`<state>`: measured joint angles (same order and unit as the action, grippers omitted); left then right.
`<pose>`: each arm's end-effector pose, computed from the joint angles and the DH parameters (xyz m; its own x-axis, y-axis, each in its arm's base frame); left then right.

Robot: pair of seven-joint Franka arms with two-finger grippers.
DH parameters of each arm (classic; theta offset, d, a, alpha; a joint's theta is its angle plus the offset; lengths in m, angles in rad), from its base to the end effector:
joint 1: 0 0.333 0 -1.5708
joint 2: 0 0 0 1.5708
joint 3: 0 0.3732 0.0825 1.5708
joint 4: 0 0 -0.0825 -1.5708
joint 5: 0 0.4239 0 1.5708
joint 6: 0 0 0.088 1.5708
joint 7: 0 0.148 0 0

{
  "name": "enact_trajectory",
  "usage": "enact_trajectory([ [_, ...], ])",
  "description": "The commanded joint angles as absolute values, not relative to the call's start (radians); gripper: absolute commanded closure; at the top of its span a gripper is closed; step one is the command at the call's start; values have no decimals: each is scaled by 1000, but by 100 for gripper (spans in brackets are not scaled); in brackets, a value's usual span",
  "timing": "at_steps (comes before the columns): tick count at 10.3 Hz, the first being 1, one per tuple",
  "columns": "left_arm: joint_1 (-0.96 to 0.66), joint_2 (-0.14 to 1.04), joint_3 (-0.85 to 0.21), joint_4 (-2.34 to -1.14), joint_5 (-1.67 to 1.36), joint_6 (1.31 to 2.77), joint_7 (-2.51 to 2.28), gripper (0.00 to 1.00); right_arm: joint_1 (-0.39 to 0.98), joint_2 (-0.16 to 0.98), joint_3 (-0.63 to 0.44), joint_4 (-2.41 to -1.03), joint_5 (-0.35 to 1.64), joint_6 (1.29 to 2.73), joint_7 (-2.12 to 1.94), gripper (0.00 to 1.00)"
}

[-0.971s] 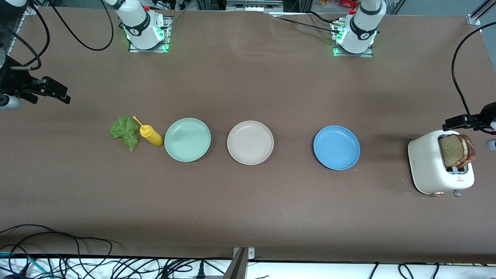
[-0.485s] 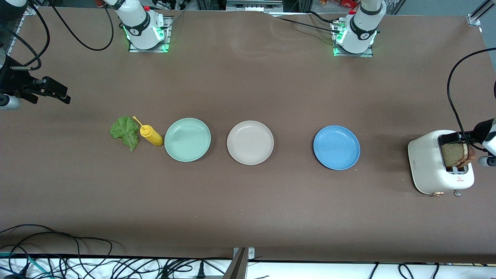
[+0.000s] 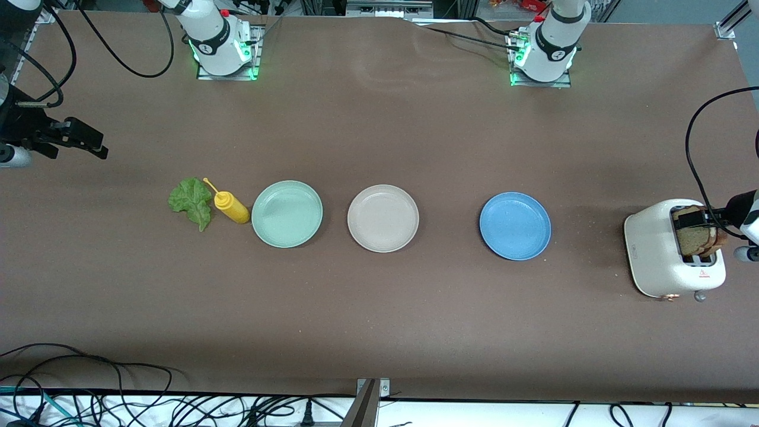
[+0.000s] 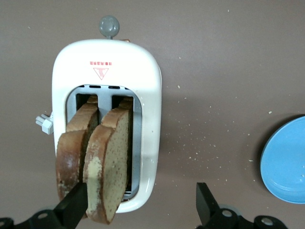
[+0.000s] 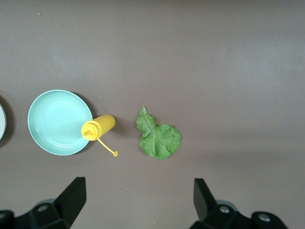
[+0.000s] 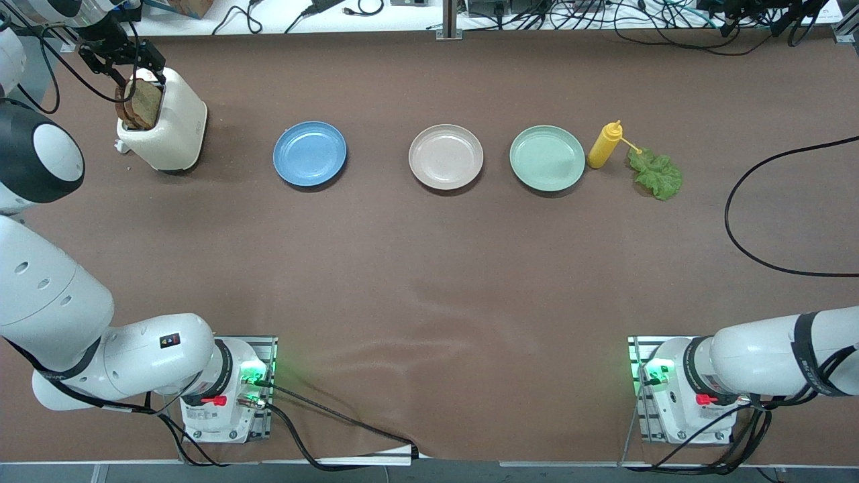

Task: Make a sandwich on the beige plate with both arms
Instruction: 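Lower the left gripper onto the outer bread slice and close it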

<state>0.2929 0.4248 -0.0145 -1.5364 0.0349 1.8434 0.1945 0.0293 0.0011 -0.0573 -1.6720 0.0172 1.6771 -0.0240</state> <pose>0.6931 0.2038 0.3968 0.9900 0.0730 -0.1204 0.0732 -0.9973 -0.0031 0.6014 -0.0145 0.5973 1.0000 -0.0058 0.0044 -0.0058 -0.9998 -0.0170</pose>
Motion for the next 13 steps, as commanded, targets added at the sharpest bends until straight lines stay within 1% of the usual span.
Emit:
enact_trajectory([
  [1, 313, 463, -20, -1489, 54, 1845, 225, 0, 32, 2, -61, -1660, 28, 1663, -20, 0],
  [5, 313, 489, -21, -1489, 51, 1876, 209, 0, 32, 2, -61, -1660, 28, 1663, -20, 0],
  [7, 301, 495, -23, -1486, 51, 1876, 203, 0, 32, 2, -61, -1660, 28, 1663, -20, 0],
  [9, 293, 512, -26, -1459, 52, 1875, 187, 0, 32, 2, -61, -1660, 28, 1663, -20, 0],
  [13, 267, 531, -26, -1456, 52, 1876, 153, 0, 32, 2, -61, -1660, 28, 1663, -20, 0],
])
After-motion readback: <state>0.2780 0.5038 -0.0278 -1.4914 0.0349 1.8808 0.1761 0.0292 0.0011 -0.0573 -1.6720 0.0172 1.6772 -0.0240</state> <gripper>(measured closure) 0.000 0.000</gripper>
